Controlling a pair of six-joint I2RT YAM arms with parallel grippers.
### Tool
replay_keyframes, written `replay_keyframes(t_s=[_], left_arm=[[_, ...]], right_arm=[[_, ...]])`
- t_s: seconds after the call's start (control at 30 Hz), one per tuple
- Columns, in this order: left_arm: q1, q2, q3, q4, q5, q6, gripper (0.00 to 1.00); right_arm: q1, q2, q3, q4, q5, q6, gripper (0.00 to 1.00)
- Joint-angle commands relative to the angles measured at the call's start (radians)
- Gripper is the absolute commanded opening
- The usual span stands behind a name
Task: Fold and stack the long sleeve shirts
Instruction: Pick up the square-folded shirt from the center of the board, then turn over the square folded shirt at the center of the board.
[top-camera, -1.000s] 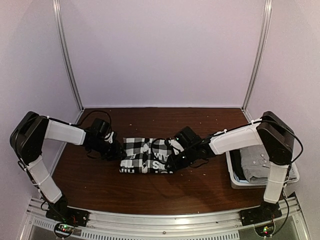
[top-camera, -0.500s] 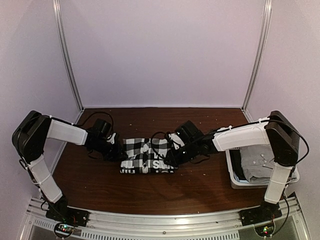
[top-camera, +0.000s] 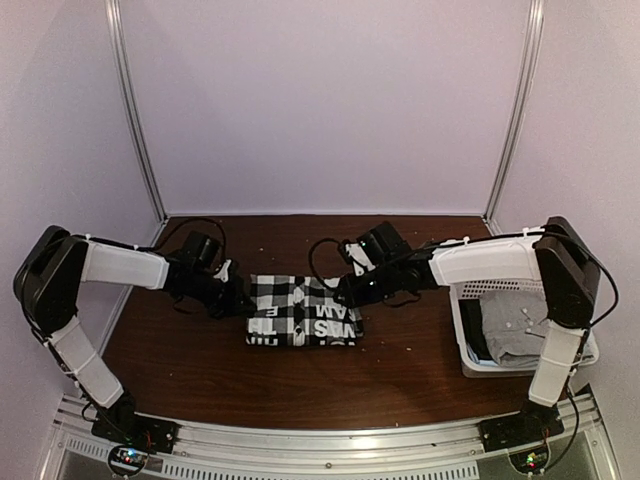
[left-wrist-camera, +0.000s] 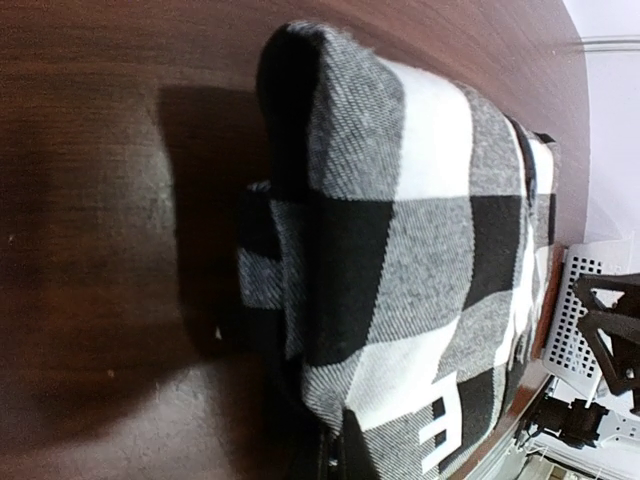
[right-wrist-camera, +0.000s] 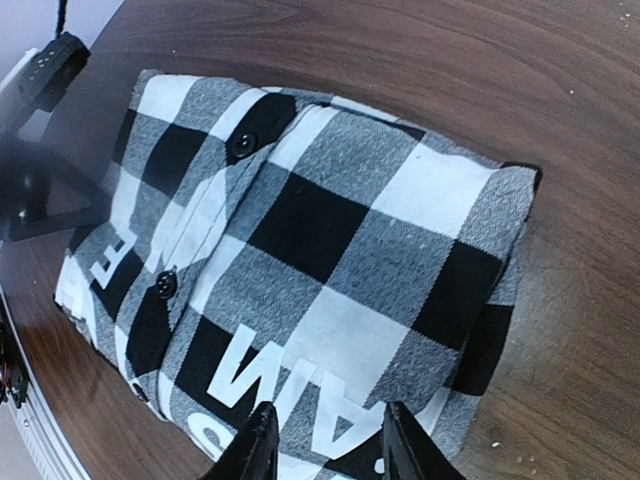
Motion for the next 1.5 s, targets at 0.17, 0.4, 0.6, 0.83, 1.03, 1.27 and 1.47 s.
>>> replay_keyframes(t_s=[0.17,0.4,0.6,0.83,1.03,1.27,1.47], left_arm=[[0.016,-0.14,0.026,-0.185,0.01,0.092,0.0],[0.071,-0.241,0.071,-0.347,0.029,0.166,0.0],[0.09,-0.275,0.155,-0.442,0.035,0.188,0.0],[0.105,-0.233,0.36,-0.505,0.009,0.23,0.0],[0.112,-0.148,0.522,-0.532,0.05,0.256,0.0],[0.101,-0.142,0.483,-0.422,0.133,0.184,0.0],[0.048,-0.124,0.471,-0.308,0.128,0.099,0.0]], right_arm=[[0.021,0.069,0.118,-0.046,0.028,-0.036,0.32],[0.06,0.153,0.199,-0.059,0.037,-0.021,0.25],[0.12,0.252,0.319,-0.072,-0.018,-0.012,0.24],[0.153,0.39,0.49,-0.056,-0.092,0.018,0.23],[0.156,0.502,0.684,-0.041,-0.131,0.043,0.23],[0.14,0.668,0.922,0.013,-0.206,0.107,0.24],[0.119,0.674,0.92,0.049,-0.237,0.13,0.24]])
